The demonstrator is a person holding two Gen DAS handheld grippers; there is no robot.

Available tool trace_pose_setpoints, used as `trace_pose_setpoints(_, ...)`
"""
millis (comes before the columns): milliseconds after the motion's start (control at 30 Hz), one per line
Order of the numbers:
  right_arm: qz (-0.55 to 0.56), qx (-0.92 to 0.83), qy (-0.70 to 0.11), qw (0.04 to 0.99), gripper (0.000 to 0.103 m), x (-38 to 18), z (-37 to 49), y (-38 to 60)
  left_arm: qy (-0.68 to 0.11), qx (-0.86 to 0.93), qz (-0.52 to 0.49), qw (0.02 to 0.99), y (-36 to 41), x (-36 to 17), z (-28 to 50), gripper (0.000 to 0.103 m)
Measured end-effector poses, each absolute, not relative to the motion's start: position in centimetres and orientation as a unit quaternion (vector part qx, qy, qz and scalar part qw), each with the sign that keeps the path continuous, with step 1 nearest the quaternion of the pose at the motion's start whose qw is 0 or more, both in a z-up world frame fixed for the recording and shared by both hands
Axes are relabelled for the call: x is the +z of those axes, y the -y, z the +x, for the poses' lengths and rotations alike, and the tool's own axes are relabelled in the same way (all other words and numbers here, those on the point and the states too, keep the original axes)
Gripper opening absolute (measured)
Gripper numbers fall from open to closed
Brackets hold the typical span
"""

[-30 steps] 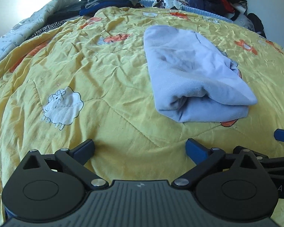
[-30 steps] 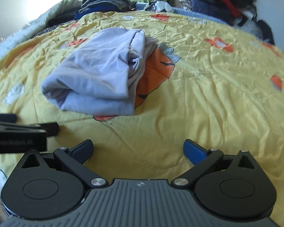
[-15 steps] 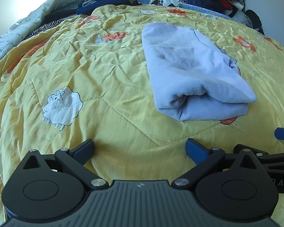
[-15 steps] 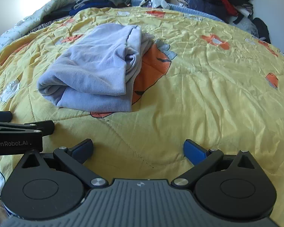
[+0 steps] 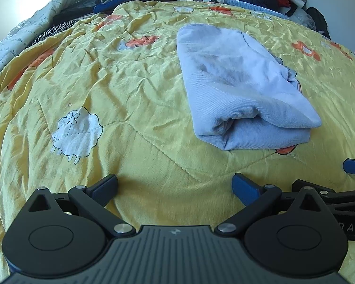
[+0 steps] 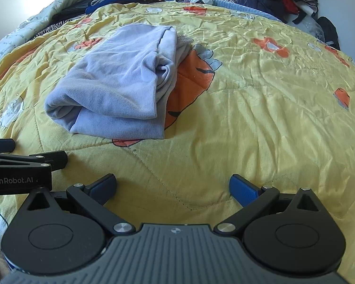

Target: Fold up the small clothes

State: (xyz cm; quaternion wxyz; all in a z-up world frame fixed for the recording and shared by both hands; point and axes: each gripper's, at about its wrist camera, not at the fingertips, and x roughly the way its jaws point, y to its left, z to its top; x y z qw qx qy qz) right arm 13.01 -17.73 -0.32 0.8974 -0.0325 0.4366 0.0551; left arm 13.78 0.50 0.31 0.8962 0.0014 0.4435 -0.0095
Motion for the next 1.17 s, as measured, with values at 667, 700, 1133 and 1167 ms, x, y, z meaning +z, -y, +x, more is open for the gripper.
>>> trace_pose_setpoints(667,-0.033,0.053,-0.44,0.896,0.102,-0.3,13.03,17.65,-0.439,-0.01,0.002,0.899,-0.5,0.27,13.58,0.103)
trace_pose_setpoints(700,-0.033,0.053,-0.441,0.895,0.102,-0.3,13.04,17.67,-0.439,-0.01,0.002,0.898,-0.49,0.28,13.58,0.103)
trace_pose_setpoints(1133,-0.033,0.052,-0.443,0.894,0.102,-0.28,13.14,17.68,-0.434,-0.006,-0.006,0.901,-0.76,0.35,13.11,0.103)
trace_pose_setpoints(1167,-0.033,0.052,-0.443,0.895,0.102,-0.29,13.19,17.66,-0.435,-0.007,-0.005,0.9,-0.77,0.36,13.11,0.103)
